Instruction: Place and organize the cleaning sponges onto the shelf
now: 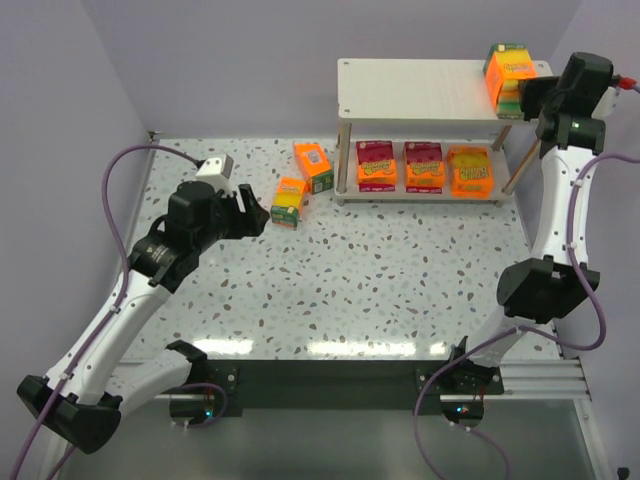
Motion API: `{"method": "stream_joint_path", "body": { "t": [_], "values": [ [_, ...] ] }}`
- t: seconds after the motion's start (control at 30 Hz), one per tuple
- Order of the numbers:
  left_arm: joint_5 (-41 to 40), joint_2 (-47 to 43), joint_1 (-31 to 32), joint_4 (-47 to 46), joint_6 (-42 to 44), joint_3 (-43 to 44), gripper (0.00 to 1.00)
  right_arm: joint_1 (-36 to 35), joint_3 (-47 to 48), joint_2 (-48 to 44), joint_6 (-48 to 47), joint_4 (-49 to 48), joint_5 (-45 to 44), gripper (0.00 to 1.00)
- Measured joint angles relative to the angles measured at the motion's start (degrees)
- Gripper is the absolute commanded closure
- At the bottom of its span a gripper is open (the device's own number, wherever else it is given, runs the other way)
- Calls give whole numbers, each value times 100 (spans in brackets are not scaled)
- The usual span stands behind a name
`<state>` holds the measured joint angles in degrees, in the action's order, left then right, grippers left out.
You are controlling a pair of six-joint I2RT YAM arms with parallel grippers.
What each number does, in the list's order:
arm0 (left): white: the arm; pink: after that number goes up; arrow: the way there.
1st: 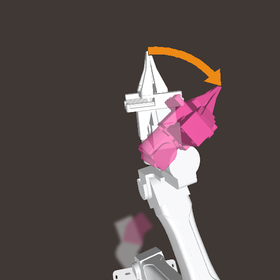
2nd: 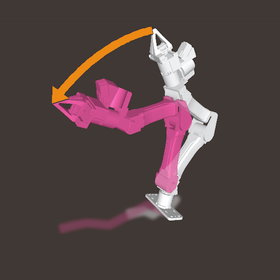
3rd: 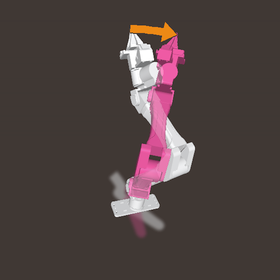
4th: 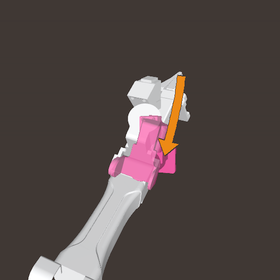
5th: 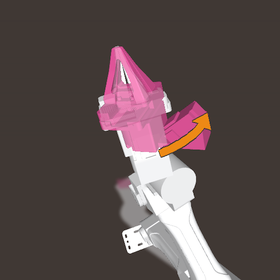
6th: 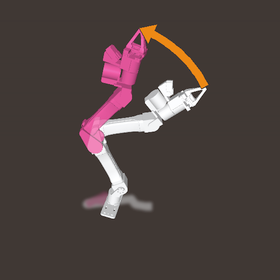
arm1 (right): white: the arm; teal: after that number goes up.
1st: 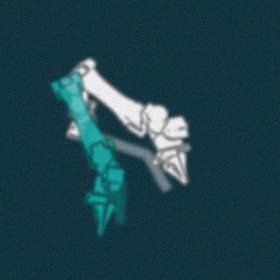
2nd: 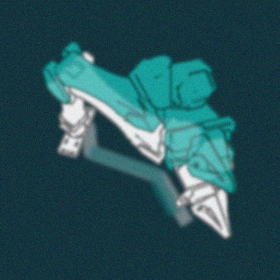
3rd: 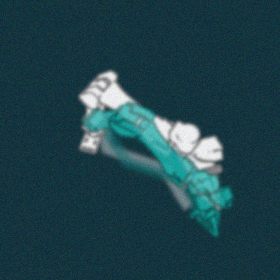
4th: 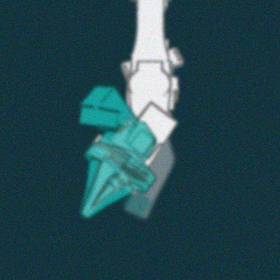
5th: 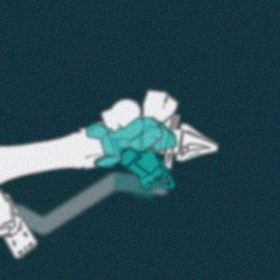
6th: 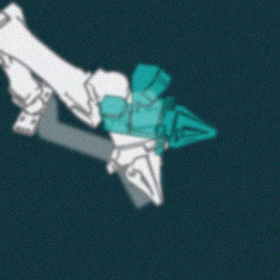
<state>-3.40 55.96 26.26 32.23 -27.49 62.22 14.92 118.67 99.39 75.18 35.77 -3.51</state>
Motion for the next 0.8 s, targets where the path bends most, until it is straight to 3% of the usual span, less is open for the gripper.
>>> {"method": "stream_joint_path", "body": {
  "t": [0.07,0.17,0.2,0.37,0.53,0.8],
  "values": [
    [0,17,0,0,0,0,29,0,2,0,-20,-15,7,81],
    [0,50,0,0,-2,0,28,2,-11,-2,-57,-72,24,64],
    [0,57,0,0,-2,0,27,7,-44,-17,-59,-116,35,50],
    [0,76,0,0,-7,0,21,35,-431,-352,-131,-527,280,24],
    [-7,127,-4,-2,0,4,15,138,-737,-999,-291,-675,723,16],
    [90,785,-455,-251,20,28,12,129,-1425,-2367,-1128,-739,1847,16]
  ]
}}
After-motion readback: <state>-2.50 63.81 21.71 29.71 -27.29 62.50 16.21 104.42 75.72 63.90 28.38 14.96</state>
